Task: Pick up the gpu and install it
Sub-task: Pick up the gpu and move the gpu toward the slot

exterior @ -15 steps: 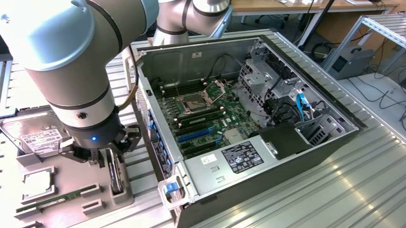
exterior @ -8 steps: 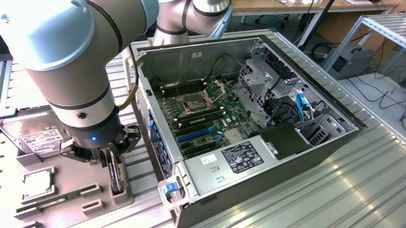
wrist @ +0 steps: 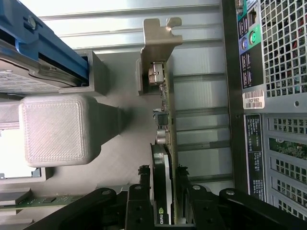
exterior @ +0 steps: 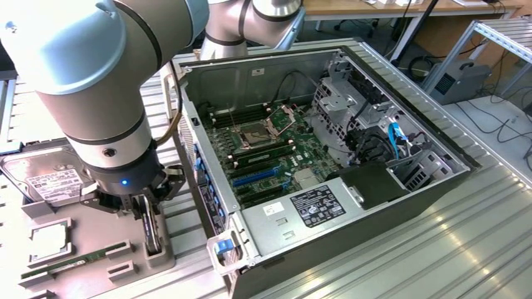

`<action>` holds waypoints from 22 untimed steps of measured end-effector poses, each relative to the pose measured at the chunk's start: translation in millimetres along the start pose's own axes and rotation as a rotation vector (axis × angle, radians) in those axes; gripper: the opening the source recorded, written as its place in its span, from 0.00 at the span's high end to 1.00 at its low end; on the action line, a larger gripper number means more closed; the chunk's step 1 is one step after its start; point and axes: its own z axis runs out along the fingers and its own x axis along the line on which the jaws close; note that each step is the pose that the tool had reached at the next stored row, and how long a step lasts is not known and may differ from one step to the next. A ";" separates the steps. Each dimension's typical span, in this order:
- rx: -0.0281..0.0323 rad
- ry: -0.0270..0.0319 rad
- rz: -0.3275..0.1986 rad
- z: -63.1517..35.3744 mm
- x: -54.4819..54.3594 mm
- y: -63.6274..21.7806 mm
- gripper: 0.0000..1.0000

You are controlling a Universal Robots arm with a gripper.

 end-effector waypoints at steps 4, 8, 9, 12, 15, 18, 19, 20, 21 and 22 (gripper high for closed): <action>-0.0001 0.0000 0.000 0.0 0.0 0.0 0.65; -0.0001 -0.0001 0.000 0.1 0.0 0.0 0.65; -0.0001 0.0000 0.000 0.0 0.0 0.0 0.67; -0.0001 0.0000 0.000 0.0 0.0 0.0 0.73; 0.0000 -0.0001 0.000 0.0 0.0 0.0 0.73; -0.0001 0.0000 0.000 0.0 0.0 0.0 0.73; -0.0001 0.0000 0.000 0.0 0.0 0.0 0.73; -0.0001 0.0000 -0.002 0.0 0.0 0.0 0.73; -0.0002 0.0002 -0.007 0.0 0.0 0.0 0.73; -0.0004 0.0005 -0.014 0.0 0.0 0.0 0.73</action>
